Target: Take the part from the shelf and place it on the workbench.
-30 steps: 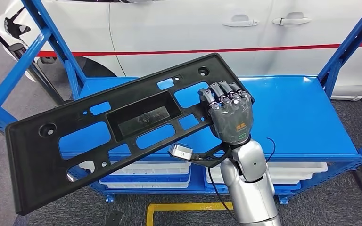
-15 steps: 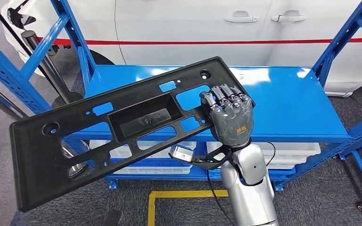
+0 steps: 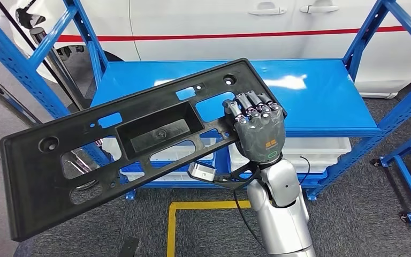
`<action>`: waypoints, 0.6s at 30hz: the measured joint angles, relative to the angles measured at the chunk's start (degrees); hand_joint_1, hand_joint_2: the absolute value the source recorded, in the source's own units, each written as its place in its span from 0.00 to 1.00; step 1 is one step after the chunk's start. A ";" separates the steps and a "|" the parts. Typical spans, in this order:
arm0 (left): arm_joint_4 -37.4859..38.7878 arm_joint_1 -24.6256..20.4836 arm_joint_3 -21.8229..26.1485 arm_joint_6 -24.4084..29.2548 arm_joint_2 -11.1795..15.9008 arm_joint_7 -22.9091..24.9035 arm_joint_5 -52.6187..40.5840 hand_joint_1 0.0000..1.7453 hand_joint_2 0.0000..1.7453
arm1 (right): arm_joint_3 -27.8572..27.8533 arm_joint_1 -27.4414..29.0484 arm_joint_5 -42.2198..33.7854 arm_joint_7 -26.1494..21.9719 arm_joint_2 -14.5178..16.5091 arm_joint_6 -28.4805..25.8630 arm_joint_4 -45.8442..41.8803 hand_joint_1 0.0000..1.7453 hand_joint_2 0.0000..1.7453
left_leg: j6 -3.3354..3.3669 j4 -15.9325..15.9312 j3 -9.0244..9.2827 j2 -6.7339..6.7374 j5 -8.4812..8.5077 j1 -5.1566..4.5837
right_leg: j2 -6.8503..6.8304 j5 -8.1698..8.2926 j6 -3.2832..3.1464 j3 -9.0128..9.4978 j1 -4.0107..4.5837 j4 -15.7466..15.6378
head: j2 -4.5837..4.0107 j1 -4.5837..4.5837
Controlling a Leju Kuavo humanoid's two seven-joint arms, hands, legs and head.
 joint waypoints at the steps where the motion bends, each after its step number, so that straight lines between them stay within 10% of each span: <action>1: 0.00 -0.04 0.00 0.00 0.03 0.10 -0.06 0.00 1.00 | 0.04 0.00 0.23 0.25 -0.01 0.00 -0.03 1.00 1.00 | 0.09 -3.03 2.91 -0.01 0.93 0.01 | 0.01 0.74 0.18 -0.84 -0.03 0.04 | 0.00 -0.01; 4: -0.01 -0.35 -0.02 -0.03 0.06 0.30 -0.22 0.00 1.00 | 0.27 0.02 0.77 0.95 -0.02 -0.01 -0.36 1.00 1.00 | 0.90 -13.38 10.36 -0.19 -0.64 -0.42 | 0.00 2.67 1.17 -2.18 -0.02 -0.06 | 0.00 0.00; 7: -0.02 -0.40 -0.06 -0.04 0.08 0.56 -0.50 0.00 1.00 | 0.72 0.05 1.36 2.37 -0.16 0.00 -0.58 1.00 1.00 | 2.10 -15.03 10.34 -0.16 0.09 -0.65 | 0.03 3.77 2.26 -2.28 -0.10 -0.47 | 0.00 0.02; 13: -0.02 -0.51 -0.17 -0.04 0.08 0.62 -0.76 0.00 1.00 | 0.95 0.26 1.44 3.26 -1.15 0.00 -0.85 1.00 1.00 | 3.79 -15.37 5.93 0.36 4.50 -0.89 | 0.37 -8.08 2.76 -5.78 -0.16 14.76 | 0.00 0.09; 15: -0.02 -0.48 -0.18 -0.04 0.08 0.63 -0.78 0.00 1.00 | 0.97 0.36 1.45 3.27 -1.40 0.00 -0.85 1.00 1.00 | 3.61 -15.05 3.88 0.39 5.83 -0.99 | 0.37 -6.08 2.65 -3.18 -0.15 14.48 | 0.00 0.08; 18: -0.02 -0.46 -0.22 -0.04 0.08 0.64 -0.79 0.00 1.00 | 1.17 0.32 1.47 3.27 -1.54 -0.01 -1.01 1.00 1.00 | 2.97 -14.15 1.47 0.34 7.36 -1.11 | 0.38 -5.52 2.07 5.43 0.12 4.09 | 0.00 0.04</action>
